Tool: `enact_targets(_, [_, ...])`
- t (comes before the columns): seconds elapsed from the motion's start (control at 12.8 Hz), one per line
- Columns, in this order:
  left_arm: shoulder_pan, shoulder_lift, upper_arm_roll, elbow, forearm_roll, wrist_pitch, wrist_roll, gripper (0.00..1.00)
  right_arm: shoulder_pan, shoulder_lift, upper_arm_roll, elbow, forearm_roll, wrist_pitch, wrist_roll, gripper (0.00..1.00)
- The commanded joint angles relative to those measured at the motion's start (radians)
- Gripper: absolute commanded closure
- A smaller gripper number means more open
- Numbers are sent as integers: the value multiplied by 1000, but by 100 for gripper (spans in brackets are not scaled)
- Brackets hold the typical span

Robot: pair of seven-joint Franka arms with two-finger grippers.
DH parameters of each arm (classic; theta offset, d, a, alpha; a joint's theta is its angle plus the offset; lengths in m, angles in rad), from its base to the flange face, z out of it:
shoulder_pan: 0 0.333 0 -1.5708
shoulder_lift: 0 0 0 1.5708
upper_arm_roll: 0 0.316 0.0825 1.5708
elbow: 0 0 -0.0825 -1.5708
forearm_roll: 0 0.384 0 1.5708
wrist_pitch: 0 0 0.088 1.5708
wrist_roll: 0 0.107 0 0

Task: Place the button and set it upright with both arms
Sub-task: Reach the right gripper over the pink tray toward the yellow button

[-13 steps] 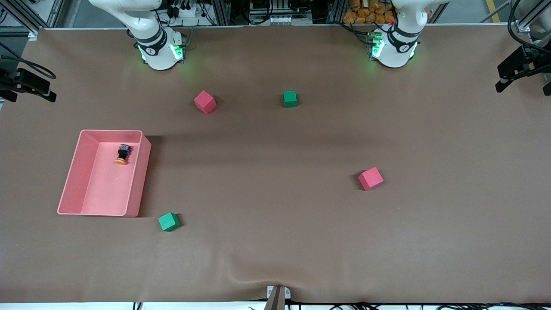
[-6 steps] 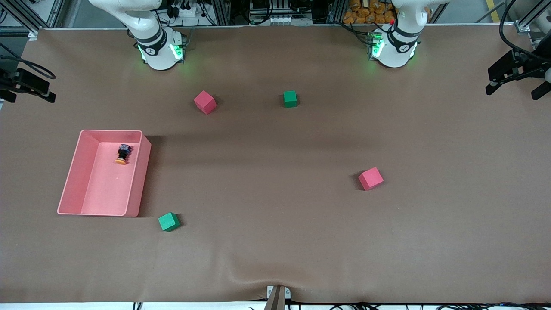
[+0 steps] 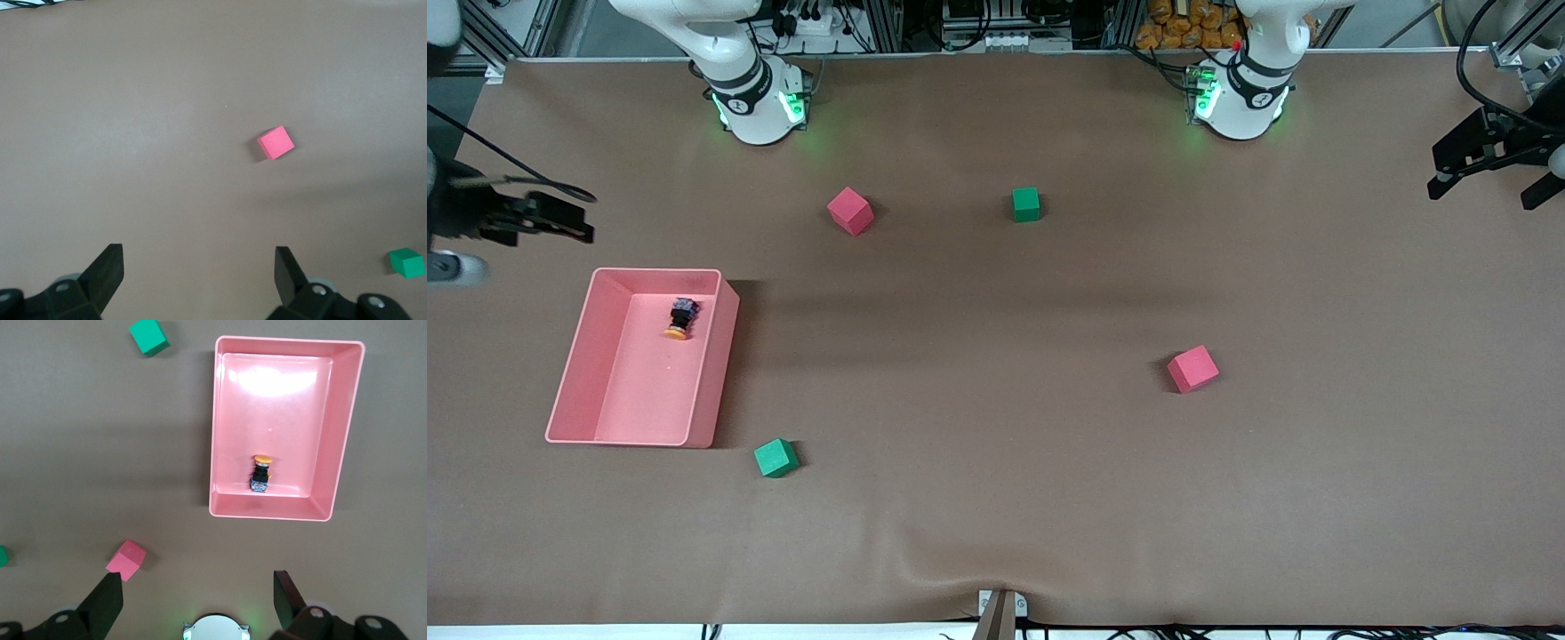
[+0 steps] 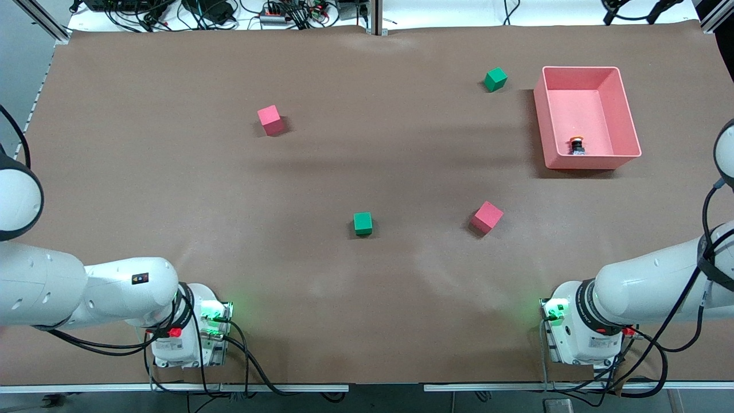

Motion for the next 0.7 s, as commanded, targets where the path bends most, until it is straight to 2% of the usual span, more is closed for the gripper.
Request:
enact_targets(0.0, [0, 5, 1, 8, -10, -10, 2, 0, 12, 73, -6, -2, -19, -85, -4, 0])
enact_targets(0.23, [0, 13, -1, 6, -10, -10, 2, 0, -54, 122, -10, -4, 0, -145, -1, 0])
enact_targets(0.39, [0, 13, -1, 6, -12, -10, 7, 0, -97, 218, -7, -8, 13, -217, -19, 0])
enact_targets(0.47, [0, 13, -1, 6, -12, -10, 4, 0, -106, 219, -9, -46, 49, -215, -28, 0])
enact_targets(0.62, [0, 14, -1, 6, -12, -10, 8, 0, -97, 205, -9, -91, 44, -140, -19, 0])
